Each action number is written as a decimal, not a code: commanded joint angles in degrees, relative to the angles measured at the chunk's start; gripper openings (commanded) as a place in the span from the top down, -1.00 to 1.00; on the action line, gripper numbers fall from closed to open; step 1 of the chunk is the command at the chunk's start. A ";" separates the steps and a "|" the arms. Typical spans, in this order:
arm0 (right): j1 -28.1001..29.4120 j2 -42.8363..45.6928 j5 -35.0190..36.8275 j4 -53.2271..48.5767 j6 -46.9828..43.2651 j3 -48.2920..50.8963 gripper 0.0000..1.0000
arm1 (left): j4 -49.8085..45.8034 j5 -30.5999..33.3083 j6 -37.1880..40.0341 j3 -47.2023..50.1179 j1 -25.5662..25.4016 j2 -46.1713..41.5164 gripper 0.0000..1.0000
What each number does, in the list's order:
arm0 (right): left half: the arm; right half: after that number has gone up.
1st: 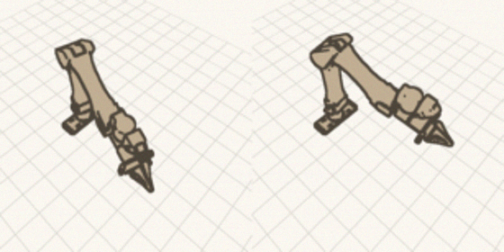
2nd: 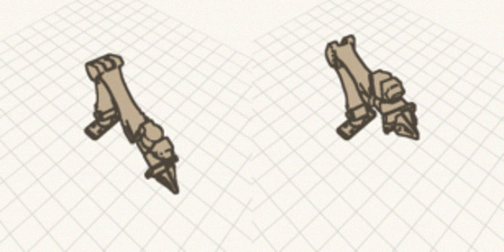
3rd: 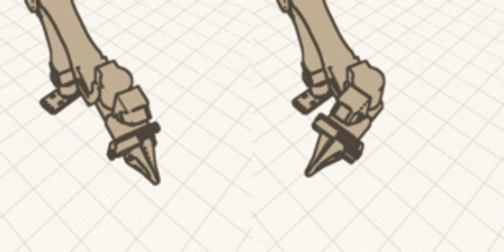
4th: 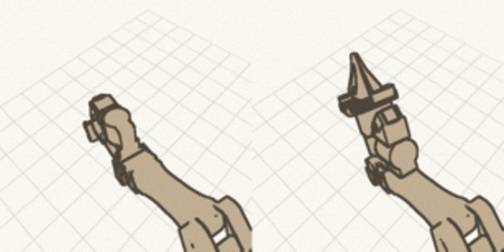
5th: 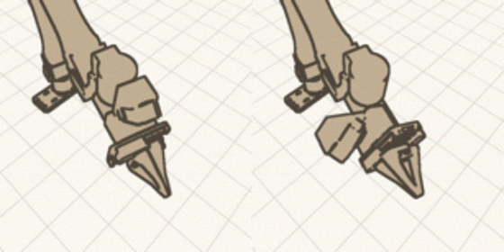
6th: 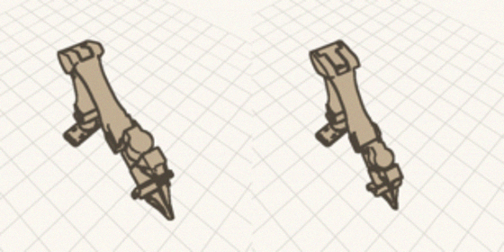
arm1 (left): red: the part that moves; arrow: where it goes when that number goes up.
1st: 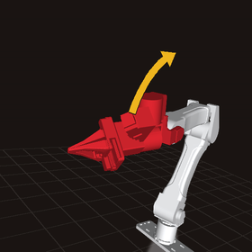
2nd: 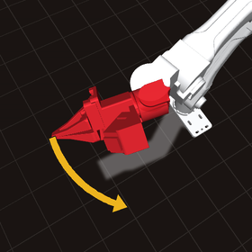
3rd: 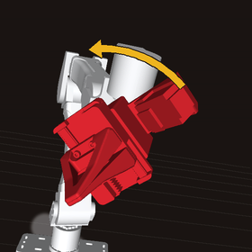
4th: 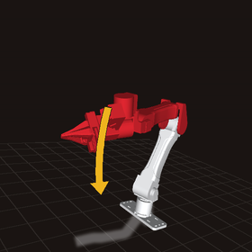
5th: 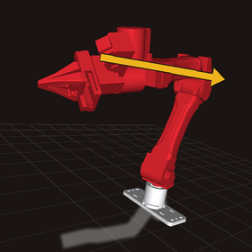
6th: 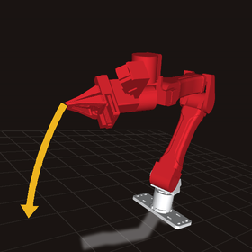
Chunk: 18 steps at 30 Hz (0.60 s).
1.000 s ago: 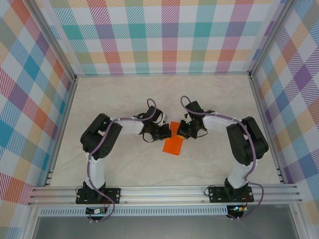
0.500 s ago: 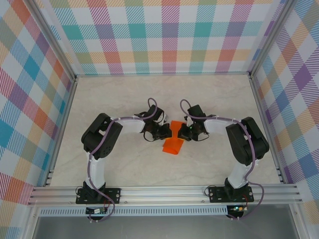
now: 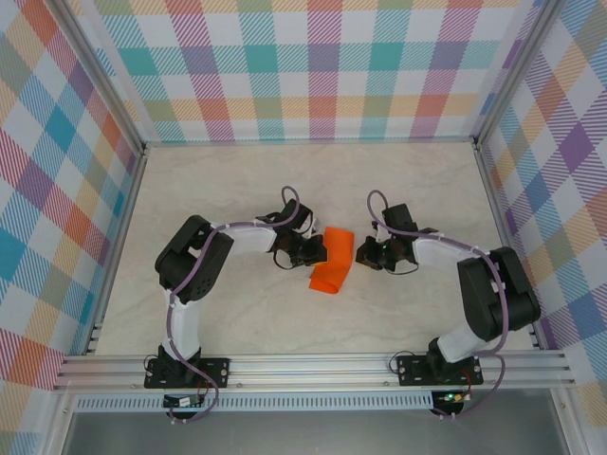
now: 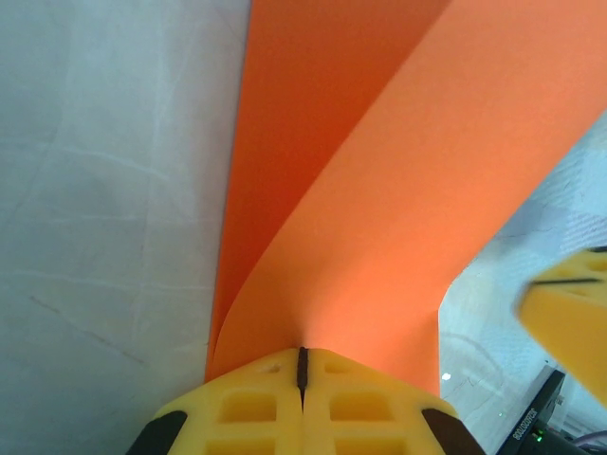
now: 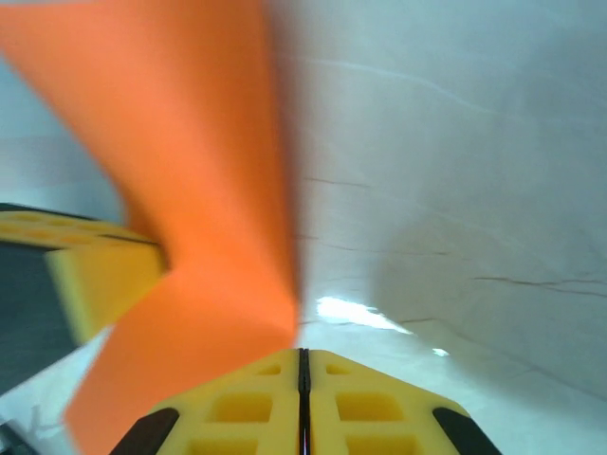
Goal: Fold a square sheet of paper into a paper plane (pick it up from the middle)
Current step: Fold the square sheet of paper in half at the center of the table.
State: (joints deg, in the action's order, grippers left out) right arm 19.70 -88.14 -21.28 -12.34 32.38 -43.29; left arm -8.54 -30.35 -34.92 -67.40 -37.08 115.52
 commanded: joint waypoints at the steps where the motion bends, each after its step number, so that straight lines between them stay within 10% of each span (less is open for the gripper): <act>1: 0.24 1.41 -5.98 6.96 1.78 -0.32 0.81 | -13.02 11.72 0.29 4.42 -0.80 7.32 1.00; 18: 0.40 -12.85 -5.65 11.66 1.24 -2.73 1.00 | -15.41 12.68 -0.40 3.98 -0.89 8.27 1.00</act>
State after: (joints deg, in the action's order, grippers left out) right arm 20.34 -100.05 -29.30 -0.08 35.62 -45.50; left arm -9.74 -30.37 -35.09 -68.10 -37.10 115.90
